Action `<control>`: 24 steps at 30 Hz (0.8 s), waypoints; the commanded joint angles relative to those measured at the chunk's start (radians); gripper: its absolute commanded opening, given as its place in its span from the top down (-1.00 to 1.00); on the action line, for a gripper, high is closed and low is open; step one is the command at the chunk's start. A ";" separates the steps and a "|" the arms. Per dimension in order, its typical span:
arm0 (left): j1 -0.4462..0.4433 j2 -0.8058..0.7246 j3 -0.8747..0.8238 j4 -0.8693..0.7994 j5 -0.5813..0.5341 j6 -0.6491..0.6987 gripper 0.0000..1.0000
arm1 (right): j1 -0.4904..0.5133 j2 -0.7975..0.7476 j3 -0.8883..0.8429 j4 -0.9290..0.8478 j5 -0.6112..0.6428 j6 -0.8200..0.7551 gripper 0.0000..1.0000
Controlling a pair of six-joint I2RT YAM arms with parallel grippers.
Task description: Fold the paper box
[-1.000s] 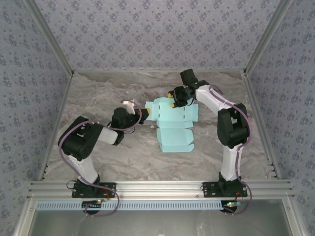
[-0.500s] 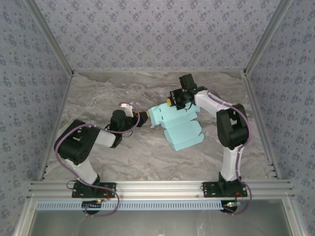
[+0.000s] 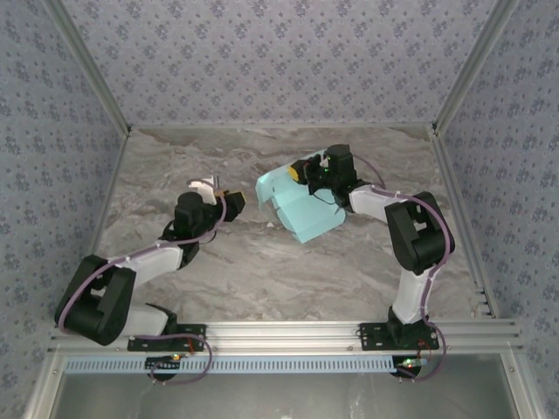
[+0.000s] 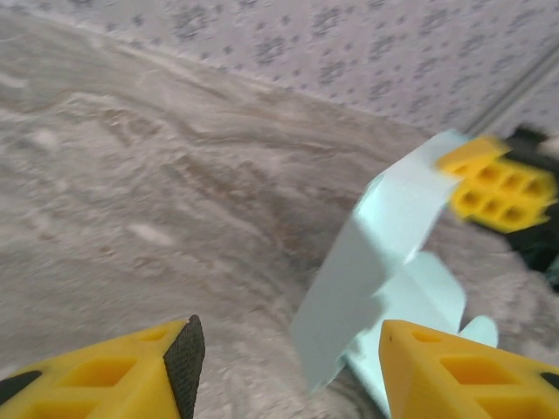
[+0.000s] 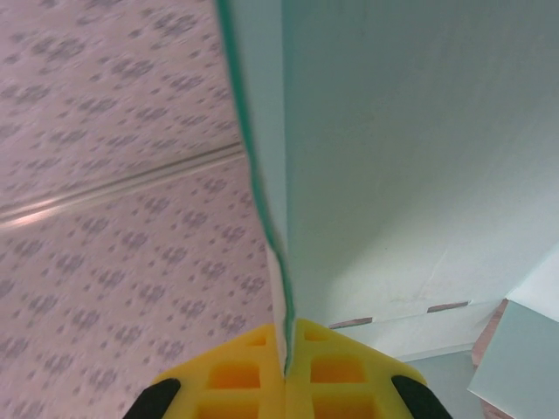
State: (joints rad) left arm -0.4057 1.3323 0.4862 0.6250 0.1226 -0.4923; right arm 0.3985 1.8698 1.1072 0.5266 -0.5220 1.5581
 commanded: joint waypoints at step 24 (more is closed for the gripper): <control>0.010 0.173 0.377 -0.453 0.049 0.370 -0.98 | 0.036 0.161 -0.015 0.228 -0.061 -0.072 1.00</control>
State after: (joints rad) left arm -0.3992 1.4757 0.8127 0.2783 0.1608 -0.1909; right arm 0.4309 2.0182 1.1000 0.7429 -0.5732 1.5093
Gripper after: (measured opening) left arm 0.993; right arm 0.064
